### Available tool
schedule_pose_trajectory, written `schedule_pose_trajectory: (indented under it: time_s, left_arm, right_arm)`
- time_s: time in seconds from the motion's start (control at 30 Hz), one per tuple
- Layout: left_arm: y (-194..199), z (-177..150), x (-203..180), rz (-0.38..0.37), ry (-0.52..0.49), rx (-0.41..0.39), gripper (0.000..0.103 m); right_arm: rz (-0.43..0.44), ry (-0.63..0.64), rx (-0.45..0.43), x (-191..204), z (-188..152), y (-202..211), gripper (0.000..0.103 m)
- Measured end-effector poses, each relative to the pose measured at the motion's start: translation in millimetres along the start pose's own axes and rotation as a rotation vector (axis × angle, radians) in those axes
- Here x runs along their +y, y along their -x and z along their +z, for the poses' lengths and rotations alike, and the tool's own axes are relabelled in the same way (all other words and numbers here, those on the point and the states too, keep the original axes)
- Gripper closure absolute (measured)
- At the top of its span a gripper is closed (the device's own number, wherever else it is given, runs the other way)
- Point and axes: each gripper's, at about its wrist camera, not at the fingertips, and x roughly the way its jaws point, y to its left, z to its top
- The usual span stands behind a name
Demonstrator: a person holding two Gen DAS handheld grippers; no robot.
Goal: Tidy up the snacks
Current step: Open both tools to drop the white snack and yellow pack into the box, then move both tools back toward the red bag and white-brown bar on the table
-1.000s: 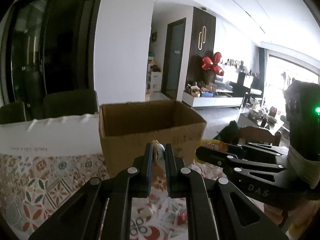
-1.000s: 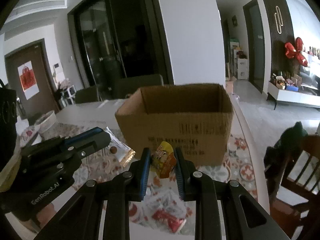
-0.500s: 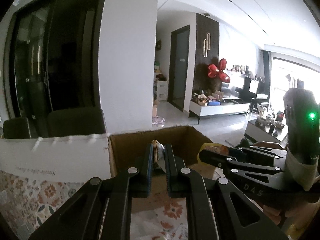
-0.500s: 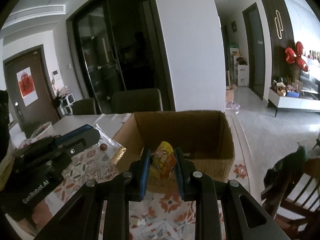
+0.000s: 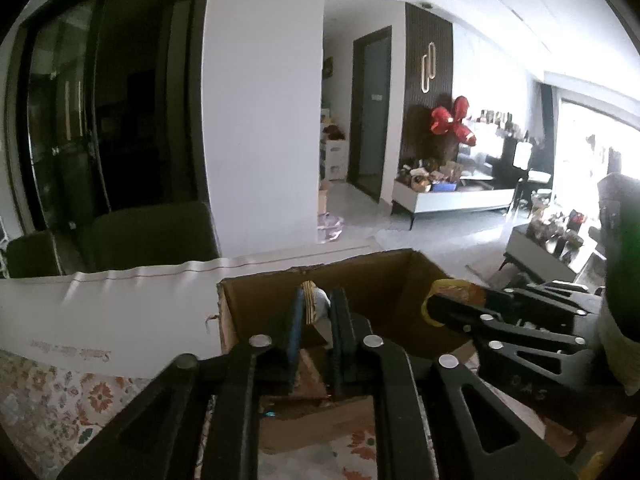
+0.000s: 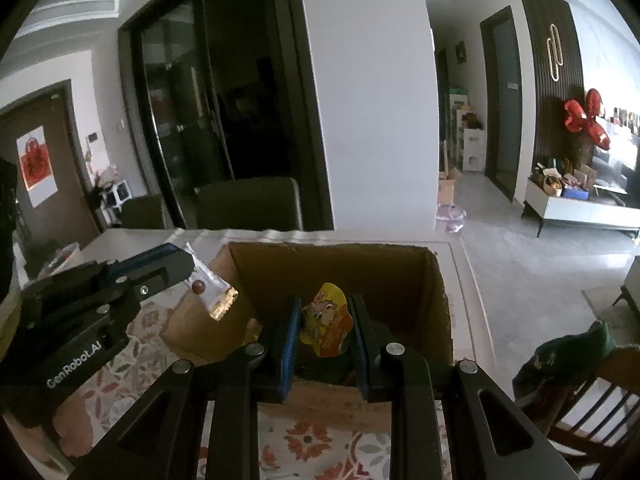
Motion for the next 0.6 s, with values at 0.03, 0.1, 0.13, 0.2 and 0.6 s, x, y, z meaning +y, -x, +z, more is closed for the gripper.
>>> schedule_pose_trajectory:
  time_s: [0.03,0.1,0.13,0.2,0.6]
  left_arm:
    - [-2,0,1,0.008,0.002,0.005,0.081]
    - [-4,-2,4,0.016,0.005,0.011,0.068]
    - [-5,-3,5,0.022,0.004,0.015,0.065]
    - [-3,-5,5,0.03,-0.001,0.014,0.063]
    - [43,-35,-1,0.058,-0.085,-0.019,0.053]
  right_arm:
    - [-0.011,0.001,0.001,1,-2,-2,0.077]
    - [-0.028,0.008,0.009,0,-3,-5,0.076]
    - [-0.036,0.007,0.009,-1,-4,-6,0.065]
    - [-0.05,0.004,-0.004,0,-6,-5,0.052]
    - [-0.055,0.056,-0.038,20,-27,27,0.052]
